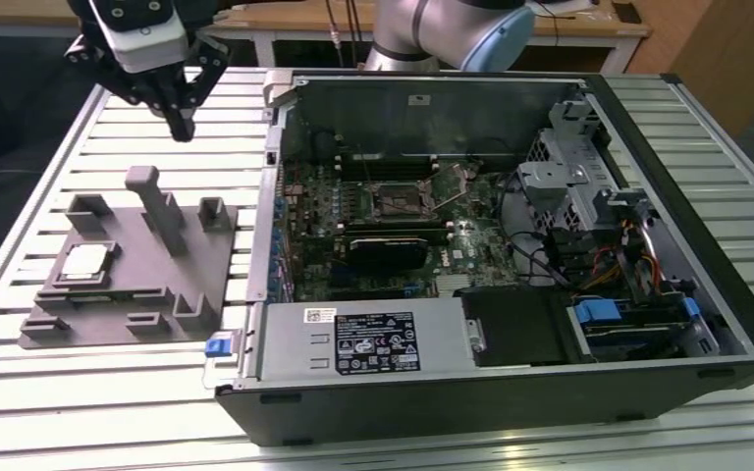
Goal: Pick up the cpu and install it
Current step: 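Reach for the cpu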
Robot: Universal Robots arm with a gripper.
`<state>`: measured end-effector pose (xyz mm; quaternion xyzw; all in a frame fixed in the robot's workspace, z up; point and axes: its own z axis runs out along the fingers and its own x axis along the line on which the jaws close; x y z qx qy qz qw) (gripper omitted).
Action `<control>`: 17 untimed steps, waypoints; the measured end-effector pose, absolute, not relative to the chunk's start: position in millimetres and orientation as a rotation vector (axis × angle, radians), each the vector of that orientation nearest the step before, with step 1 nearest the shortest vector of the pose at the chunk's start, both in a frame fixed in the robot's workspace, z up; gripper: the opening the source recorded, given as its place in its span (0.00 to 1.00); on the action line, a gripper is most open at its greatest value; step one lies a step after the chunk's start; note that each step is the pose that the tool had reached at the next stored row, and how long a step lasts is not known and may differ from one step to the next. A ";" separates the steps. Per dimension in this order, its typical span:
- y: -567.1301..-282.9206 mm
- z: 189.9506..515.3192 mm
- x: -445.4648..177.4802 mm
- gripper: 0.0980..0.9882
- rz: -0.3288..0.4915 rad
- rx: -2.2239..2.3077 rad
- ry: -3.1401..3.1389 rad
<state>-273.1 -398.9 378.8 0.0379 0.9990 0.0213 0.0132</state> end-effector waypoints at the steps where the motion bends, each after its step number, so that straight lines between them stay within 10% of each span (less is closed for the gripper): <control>1: -398.9 378.3 -275.1 0.01 0.066 0.118 3.112; 17: -398.9 370.6 -304.5 0.01 0.066 0.118 3.112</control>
